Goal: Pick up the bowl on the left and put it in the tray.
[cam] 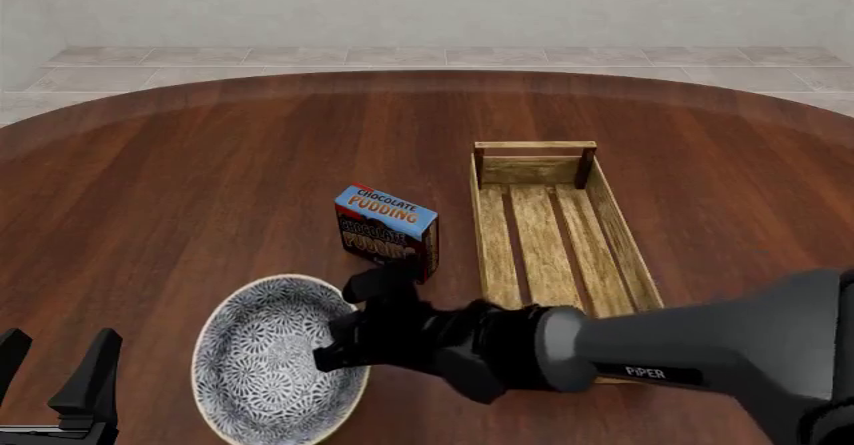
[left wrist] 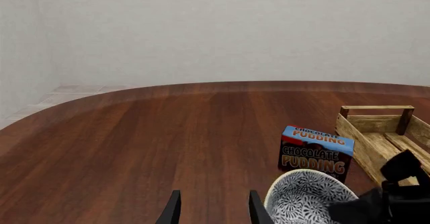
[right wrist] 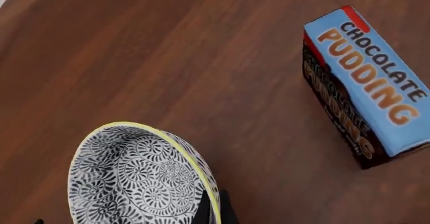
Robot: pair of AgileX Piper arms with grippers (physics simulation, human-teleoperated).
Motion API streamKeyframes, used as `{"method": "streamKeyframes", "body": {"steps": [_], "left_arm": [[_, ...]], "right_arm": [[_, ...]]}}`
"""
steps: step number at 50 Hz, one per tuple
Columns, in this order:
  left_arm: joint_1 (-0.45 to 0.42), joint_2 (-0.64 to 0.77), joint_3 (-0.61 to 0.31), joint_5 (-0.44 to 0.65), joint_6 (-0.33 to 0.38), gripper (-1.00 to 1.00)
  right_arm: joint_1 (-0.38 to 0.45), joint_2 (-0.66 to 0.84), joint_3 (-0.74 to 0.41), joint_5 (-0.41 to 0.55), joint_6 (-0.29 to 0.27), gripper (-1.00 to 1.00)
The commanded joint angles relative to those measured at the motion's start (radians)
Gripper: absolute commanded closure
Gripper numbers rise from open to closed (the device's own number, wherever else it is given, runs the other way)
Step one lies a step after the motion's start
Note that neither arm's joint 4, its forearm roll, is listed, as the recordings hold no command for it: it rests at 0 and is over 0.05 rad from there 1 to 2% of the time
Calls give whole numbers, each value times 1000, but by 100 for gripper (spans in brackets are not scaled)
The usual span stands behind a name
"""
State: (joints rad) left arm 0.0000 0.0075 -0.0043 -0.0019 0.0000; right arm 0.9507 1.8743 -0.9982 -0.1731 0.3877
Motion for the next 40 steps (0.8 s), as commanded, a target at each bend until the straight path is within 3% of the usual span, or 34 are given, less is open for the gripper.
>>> {"method": "streamKeyframes", "body": {"steps": [1,16,17,33,40], "left_arm": [[0,0,0,0,0,-100],[0,0,0,0,0,-100],[0,0,0,0,0,-100],[0,0,0,0,0,-100],[0,0,0,0,0,-100]], "right_arm": [[10,-107,35,32,-44,100],[-4,-155,40,55,-85,100],[-20,-166,40,59,-112,100],[-45,-258,69,76,-182,100],[-39,-296,86,81,-186,100]]}}
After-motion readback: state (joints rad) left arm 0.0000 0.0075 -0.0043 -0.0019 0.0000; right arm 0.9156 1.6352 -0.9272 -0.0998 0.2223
